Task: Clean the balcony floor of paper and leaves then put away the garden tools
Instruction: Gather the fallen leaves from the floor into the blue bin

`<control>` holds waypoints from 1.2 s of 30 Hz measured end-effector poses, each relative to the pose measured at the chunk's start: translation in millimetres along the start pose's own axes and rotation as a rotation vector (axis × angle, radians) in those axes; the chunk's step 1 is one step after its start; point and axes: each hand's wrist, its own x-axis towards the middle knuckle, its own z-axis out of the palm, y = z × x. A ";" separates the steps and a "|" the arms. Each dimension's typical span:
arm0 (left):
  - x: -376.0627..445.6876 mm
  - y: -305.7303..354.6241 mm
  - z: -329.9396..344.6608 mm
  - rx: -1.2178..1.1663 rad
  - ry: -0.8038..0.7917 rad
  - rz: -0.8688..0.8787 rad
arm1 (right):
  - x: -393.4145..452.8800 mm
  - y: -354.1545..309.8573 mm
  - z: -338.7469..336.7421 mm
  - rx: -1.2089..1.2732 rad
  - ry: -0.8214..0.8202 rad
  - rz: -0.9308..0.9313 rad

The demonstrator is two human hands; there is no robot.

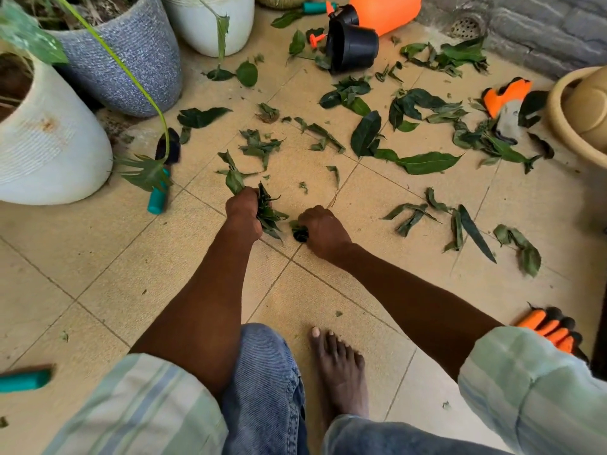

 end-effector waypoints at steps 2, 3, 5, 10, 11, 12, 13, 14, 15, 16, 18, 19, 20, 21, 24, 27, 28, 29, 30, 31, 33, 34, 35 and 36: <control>-1.9 1.2 0.9 0.007 0.005 0.006 | 5.3 2.7 -9.3 0.109 0.029 0.173; -2.3 1.6 0.9 0.006 0.008 0.007 | 12.0 4.2 -15.6 0.164 0.037 0.261; -2.7 2.6 -0.6 -0.003 0.014 0.005 | 31.3 9.3 -27.0 0.260 0.025 0.361; -2.2 4.5 -6.7 -0.054 0.042 0.006 | 83.9 17.3 -33.5 0.302 -0.189 0.482; -1.7 4.7 -7.4 -0.059 0.046 0.006 | 88.3 16.4 -29.7 0.260 -0.215 0.481; -1.3 4.5 -7.9 -0.054 0.045 0.004 | 88.0 14.3 -24.4 0.185 -0.216 0.460; -0.8 3.8 -7.8 -0.049 0.043 0.000 | 83.9 11.4 -18.0 0.102 -0.182 0.422; -1.3 3.4 -7.3 -0.045 0.042 -0.004 | 75.7 8.2 -11.4 0.027 -0.121 0.369; -1.4 2.7 -5.8 -0.047 0.042 -0.007 | 65.4 5.3 -5.9 -0.031 -0.062 0.312; -2.5 2.6 -4.1 -0.047 0.041 -0.008 | 55.6 3.8 -0.4 -0.057 -0.014 0.268; -4.5 1.8 0.8 -0.042 0.042 -0.009 | 40.0 6.5 6.6 -0.041 0.045 0.232; -4.9 1.0 2.8 -0.035 0.043 -0.012 | 36.3 8.8 7.4 -0.013 0.062 0.236; -5.6 0.4 5.7 -0.022 0.036 -0.015 | 36.2 13.1 5.6 0.017 0.088 0.260; -5.9 0.0 7.5 -0.015 0.028 -0.015 | 39.7 17.7 1.7 0.036 0.130 0.298; -3.7 -0.8 10.8 -0.002 0.014 -0.015 | 63.8 38.5 -18.6 0.115 0.256 0.529; -1.1 -1.2 11.9 0.000 0.006 -0.025 | 80.8 62.3 -27.0 0.147 0.172 0.591; -0.9 -1.5 12.3 0.006 0.010 -0.027 | 78.7 62.6 -25.7 0.138 0.129 0.539; -0.3 -2.3 12.8 0.013 0.018 -0.029 | 72.2 58.3 -21.9 0.122 0.103 0.467; -0.7 -3.5 14.4 0.023 0.024 -0.033 | 61.2 49.5 -16.7 0.116 0.100 0.393; -0.8 -5.1 16.2 0.032 0.026 -0.035 | 48.5 39.4 -10.3 0.124 0.103 0.319; -4.3 -11.1 22.9 0.058 0.009 -0.035 | 20.3 21.7 0.3 0.127 0.116 0.181; -6.5 -14.2 27.4 0.078 0.000 -0.031 | 9.3 16.2 2.6 0.090 0.109 0.117; -10.3 -18.3 33.4 0.102 -0.012 -0.031 | -1.3 14.2 3.4 0.070 0.106 0.090; -13.8 -21.7 38.9 0.126 -0.023 -0.033 | -9.9 12.3 0.8 0.070 0.105 0.109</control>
